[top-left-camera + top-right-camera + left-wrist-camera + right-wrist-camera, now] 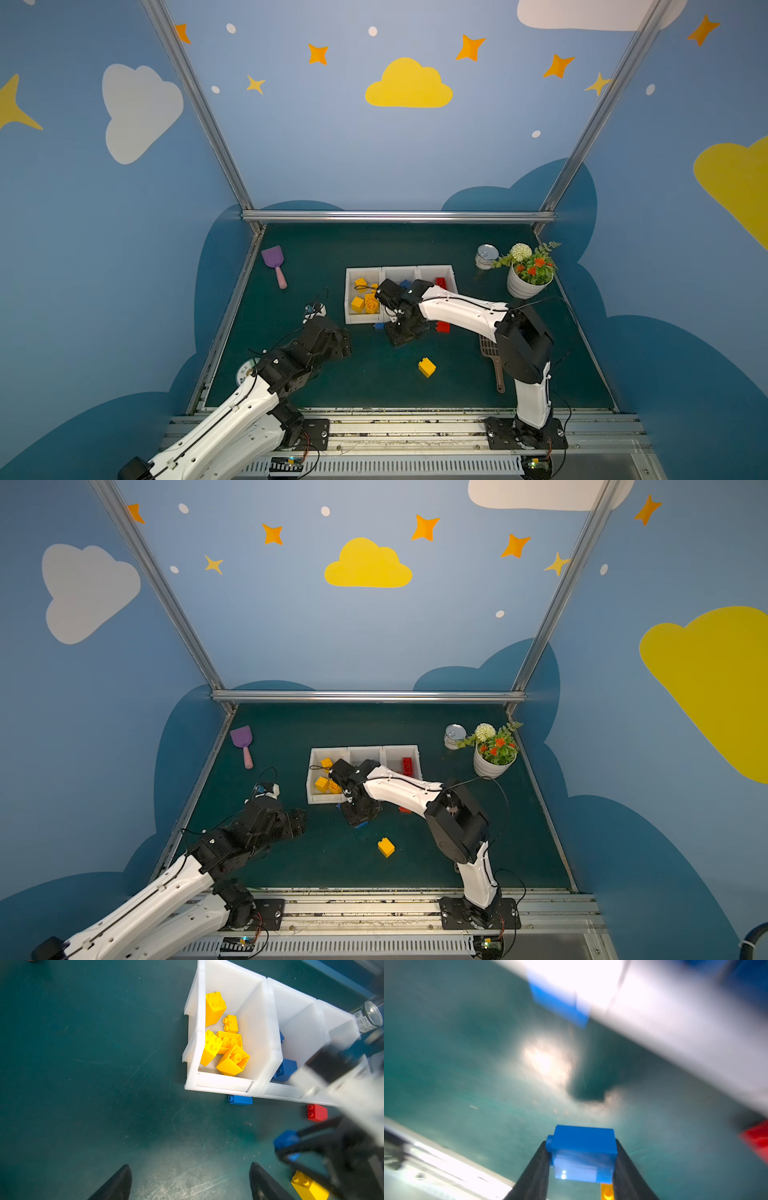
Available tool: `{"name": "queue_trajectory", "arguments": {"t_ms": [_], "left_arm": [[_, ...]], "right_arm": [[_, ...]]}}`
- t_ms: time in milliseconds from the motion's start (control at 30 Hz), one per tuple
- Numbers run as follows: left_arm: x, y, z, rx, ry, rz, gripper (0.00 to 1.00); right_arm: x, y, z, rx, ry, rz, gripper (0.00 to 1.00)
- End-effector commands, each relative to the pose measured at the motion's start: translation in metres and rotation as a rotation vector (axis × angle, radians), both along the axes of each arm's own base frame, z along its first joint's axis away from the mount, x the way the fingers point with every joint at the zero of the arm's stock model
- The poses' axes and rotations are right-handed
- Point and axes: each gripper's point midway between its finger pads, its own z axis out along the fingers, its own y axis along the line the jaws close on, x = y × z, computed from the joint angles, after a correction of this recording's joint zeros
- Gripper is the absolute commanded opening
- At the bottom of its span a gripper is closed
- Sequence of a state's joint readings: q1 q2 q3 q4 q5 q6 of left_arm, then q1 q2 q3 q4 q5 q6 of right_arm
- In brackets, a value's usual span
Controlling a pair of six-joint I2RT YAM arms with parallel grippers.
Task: Sort the legos into containers by color
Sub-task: 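Carry the blue brick into the middle compartment and release it with the right gripper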
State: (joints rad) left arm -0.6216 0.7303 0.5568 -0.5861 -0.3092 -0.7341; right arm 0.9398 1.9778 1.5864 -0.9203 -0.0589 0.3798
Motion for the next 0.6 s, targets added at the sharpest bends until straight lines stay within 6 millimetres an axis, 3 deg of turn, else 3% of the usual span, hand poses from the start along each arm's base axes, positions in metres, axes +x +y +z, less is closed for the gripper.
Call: {"name": "queue_trajectory", "arguments": {"t_ms": [0,100,200,567], "left_arm": [[-0.005,0.004,-0.004,-0.009,0.015,0.012,0.88],[-0.007,0.005,-0.003,-0.017,0.008,0.015,0.88],[-0.008,0.005,-0.003,-0.022,0.006,0.016,0.88],[-0.008,0.001,-0.009,-0.034,0.025,0.006,0.89]], "right_arm": [[0.031,-0.007,0.023,0.011,-0.044,0.014,0.35],[0.058,-0.006,0.038,0.046,-0.081,-0.004,0.35],[0.078,-0.008,0.041,0.054,-0.088,-0.030,0.35],[0.113,0.005,0.030,0.073,-0.075,-0.063,0.36]]}}
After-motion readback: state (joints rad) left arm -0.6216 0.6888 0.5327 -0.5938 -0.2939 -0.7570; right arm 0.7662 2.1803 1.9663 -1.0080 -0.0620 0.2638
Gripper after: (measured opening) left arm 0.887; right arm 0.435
